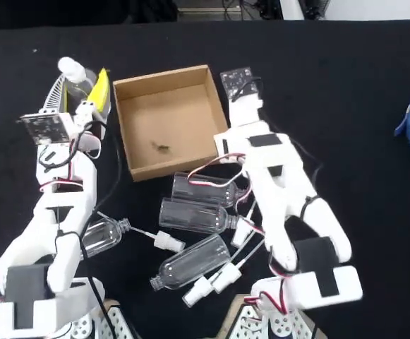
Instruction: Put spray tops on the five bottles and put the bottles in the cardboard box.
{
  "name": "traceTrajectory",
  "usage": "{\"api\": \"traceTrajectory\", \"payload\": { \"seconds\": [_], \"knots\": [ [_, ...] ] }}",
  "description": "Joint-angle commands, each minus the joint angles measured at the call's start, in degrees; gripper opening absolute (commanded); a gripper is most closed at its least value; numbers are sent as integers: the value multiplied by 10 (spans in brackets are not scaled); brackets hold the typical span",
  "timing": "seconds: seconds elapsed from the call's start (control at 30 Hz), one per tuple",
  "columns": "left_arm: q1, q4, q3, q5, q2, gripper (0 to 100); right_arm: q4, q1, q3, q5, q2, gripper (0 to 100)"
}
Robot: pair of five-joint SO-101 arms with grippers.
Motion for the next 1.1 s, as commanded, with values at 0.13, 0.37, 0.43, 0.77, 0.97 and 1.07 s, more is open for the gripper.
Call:
{"api": "traceTrajectory", "payload": {
  "seconds": [0.13, 0.37, 0.43, 0.77, 0.97, 1.07],
  "knots": [
    [8, 2, -33, 29, -76, 29, 7, -31, -33, 4, -29, 15],
    [58, 2, -32, 29, -76, 29, 8, -29, -75, -68, 30, 70],
    [65, 2, -34, 29, -75, 29, 8, -33, -74, -88, 37, 38],
    [75, 1, -38, 33, -56, 29, 87, -31, -45, -105, -13, 10],
    [95, -2, -61, 33, -7, 29, 87, -30, -21, -76, -44, 10],
    [96, -3, -87, 33, 17, 29, 87, -33, -23, -64, -36, 10]
  ]
}}
